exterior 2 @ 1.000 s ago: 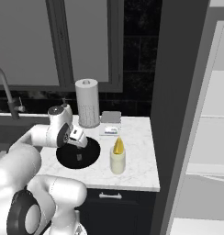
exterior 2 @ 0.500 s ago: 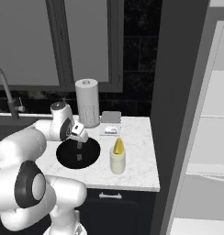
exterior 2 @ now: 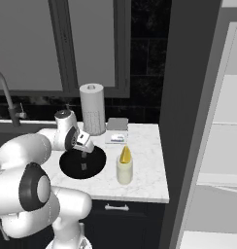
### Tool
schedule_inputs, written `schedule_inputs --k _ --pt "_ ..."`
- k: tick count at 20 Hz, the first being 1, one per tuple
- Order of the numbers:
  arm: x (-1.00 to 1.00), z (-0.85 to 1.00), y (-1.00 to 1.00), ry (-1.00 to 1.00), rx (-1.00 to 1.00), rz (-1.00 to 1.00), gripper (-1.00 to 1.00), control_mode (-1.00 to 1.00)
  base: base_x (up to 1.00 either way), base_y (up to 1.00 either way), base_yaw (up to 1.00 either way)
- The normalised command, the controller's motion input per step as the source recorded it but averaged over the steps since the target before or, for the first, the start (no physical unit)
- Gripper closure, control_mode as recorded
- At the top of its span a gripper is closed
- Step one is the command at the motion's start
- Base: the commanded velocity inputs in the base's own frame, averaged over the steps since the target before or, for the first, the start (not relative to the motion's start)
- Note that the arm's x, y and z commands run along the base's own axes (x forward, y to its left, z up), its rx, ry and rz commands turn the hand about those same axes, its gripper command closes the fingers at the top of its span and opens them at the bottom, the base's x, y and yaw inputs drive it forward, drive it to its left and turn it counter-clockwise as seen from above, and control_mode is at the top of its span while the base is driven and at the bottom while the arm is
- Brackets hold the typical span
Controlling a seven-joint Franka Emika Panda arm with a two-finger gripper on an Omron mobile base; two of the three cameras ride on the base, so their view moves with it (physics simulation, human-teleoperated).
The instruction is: Grab a lemon wedge from the fridge and one ice cube from the ice bowl, and put them in the glass of lemonade.
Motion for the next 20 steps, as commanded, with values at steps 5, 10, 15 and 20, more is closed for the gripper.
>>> schedule_inputs --k 5,10,15,20 --pt "0.13 -0.15 0.00 0.00 0.01 0.00 -1.00 -1.00 0.00 0.00 0.00" --pt "0.19 -0.14 0.00 0.00 0.01 0.00 -1.00 -1.00 0.00 0.00 0.00" --pt "0.10 -0.17 0.00 0.00 0.00 0.00 -1.00 -1.00 0.00 0.00 0.00" --pt "0.14 -0.12 0.00 0.00 0.00 0.00 -1.00 -1.00 0.00 0.00 0.00"
